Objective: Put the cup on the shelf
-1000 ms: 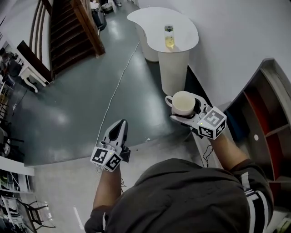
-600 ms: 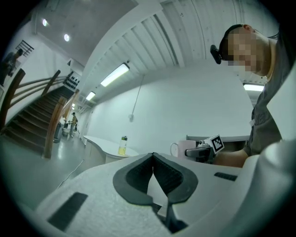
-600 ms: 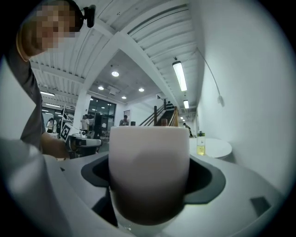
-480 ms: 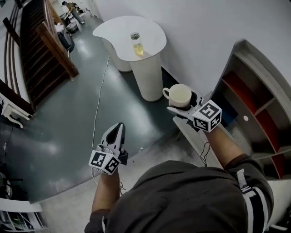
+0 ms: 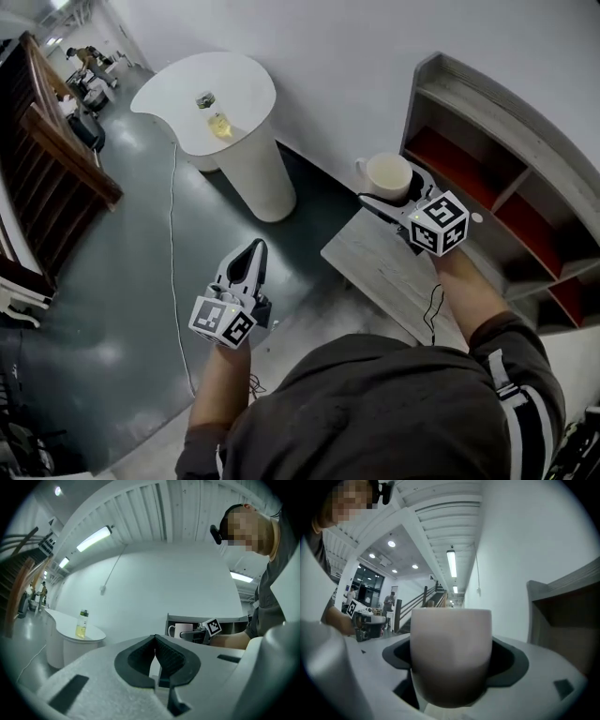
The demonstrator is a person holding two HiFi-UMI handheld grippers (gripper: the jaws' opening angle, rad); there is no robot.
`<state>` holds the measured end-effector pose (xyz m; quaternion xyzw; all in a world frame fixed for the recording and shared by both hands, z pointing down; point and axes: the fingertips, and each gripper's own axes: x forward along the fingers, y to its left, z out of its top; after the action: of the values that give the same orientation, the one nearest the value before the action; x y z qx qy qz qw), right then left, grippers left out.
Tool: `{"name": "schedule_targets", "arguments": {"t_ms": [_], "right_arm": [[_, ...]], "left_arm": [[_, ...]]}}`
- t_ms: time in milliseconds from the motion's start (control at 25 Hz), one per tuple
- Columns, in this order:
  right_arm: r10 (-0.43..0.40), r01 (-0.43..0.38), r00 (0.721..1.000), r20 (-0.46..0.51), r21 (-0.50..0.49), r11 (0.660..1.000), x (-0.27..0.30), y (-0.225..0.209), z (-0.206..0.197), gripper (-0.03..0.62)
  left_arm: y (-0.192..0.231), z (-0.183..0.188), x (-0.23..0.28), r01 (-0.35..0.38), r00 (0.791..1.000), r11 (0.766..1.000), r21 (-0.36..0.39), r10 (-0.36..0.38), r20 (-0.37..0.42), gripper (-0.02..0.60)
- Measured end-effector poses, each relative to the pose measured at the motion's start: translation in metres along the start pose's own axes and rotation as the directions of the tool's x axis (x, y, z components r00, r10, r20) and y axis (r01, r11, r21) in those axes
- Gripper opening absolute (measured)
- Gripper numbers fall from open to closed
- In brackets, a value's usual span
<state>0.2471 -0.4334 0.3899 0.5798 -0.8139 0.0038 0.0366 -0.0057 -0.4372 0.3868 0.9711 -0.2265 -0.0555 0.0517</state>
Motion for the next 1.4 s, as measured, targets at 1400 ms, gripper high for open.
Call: {"name": "schedule_targets", "arguments": {"t_ms": [1400], "right_arm": [[-0.644, 0.66, 0.722, -0.252, -0.031, 0.751, -0.105, -0.28, -0.094, 0.439]], "left_arm": [[-0.074, -0.05, 0.166, 0.292, 0.954, 0.955, -0.051, -0.295, -0.048, 0.005]]}}
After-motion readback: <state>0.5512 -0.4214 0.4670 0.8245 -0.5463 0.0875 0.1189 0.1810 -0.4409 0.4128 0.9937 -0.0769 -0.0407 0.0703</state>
